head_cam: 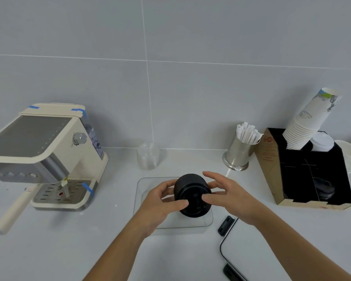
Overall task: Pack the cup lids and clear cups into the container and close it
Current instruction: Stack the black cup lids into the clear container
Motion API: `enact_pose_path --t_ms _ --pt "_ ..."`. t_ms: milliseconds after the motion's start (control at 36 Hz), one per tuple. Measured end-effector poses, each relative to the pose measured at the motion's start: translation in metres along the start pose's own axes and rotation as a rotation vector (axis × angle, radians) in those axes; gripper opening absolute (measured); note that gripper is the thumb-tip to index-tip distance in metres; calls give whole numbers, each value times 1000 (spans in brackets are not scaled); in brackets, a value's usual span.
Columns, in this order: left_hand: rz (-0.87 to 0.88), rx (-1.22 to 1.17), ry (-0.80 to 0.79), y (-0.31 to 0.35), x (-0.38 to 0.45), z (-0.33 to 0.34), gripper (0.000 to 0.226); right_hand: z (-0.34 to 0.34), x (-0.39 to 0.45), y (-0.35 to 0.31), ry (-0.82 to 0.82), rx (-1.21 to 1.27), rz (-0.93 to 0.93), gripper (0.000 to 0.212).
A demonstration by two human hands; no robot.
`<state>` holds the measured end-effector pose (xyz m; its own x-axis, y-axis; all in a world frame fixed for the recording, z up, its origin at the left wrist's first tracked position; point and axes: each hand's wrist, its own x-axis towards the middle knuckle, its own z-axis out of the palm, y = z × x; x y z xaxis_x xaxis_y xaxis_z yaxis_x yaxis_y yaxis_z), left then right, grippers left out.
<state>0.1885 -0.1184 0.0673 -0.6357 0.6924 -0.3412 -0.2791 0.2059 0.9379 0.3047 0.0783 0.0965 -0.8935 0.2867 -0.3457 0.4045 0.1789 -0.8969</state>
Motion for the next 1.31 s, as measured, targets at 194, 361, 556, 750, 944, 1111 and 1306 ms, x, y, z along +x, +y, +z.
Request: enact_pose_path --t_ms 194,361,556,750,944,1111,1306 --pt "28 68 -23 -8 3 -3 63 4 5 4 -77 -179 -25 58" --pt "82 228 -35 -18 10 -1 68 7 10 14 -48 -376 -61 71" --pt "134 404 -19 -27 24 9 80 6 18 26 -25 -536 -97 66" --pt "80 404 -1 -43 30 15 85 3 25 38 -33 -537 -70 67" --pt "52 455 8 -59 32 14 83 6 29 48 -61 -577 -71 66" --pt "-62 345 27 -64 32 11 78 9 33 55 -59 -647 -79 69" --pt "-155 391 9 -54 38 11 31 16 39 70 -57 -724 -53 74"
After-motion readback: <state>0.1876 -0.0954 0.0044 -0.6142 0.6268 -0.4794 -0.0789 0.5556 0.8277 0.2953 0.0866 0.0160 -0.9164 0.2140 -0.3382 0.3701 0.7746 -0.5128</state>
